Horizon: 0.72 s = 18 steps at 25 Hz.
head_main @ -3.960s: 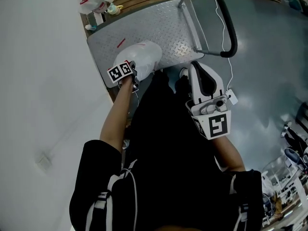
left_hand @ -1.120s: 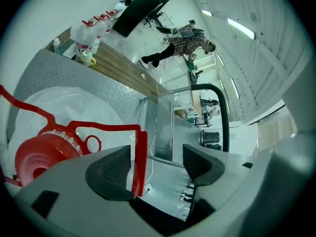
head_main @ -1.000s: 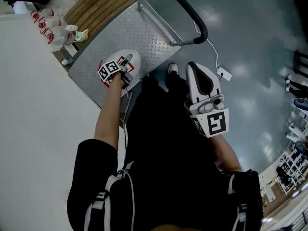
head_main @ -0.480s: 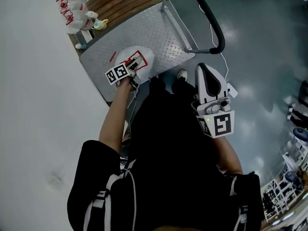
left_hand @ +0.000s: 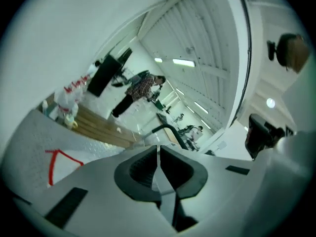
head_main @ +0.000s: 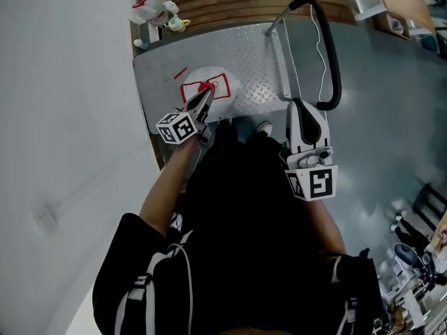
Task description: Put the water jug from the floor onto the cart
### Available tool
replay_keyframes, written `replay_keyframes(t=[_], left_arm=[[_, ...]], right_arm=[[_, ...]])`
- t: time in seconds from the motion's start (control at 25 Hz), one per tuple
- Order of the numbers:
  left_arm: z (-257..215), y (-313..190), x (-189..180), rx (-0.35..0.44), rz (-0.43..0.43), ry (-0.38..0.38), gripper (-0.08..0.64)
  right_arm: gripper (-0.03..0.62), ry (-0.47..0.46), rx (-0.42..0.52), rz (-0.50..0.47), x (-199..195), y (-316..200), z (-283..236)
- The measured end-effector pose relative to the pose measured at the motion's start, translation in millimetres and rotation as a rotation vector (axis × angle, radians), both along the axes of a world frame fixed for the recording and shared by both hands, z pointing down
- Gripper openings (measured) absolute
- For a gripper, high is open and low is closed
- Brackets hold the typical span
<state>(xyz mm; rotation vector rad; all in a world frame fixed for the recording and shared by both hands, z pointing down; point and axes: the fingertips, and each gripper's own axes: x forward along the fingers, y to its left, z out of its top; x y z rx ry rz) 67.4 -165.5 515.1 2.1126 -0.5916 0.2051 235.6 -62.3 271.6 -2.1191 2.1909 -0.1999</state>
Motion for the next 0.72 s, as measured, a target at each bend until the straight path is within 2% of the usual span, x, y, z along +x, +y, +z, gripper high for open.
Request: replay_keyframes(t=[0.12,0.4,0.48,0.6,0.72], left_arm=[[-41,-3,-19,0.225,-0.074,-0.091,0.018],[-148,1,-42,0.632,-0.257,-0.218,0.018],[-178,5,-46,0.719,-0.298,-0.228,0.018],[-210,11,-49,0.809,-0.367,-0.235,0.018],[-220,18,-46,0.850,-0.400,-0.242,0.018]], right_arm=[[0.018,-0.003,0.018,-0.058,-15,-14,-5],[0.017,-0.013,0.032,-0.221,-49,-37,-10],[0.017,-0.007,0.041,-0.260,-63,-42,-13],[0.017,0.007,0.073,-0.313,-77,-50,-19],[0.017,0.023,0.086,-0.340,-82,-55,-24]])
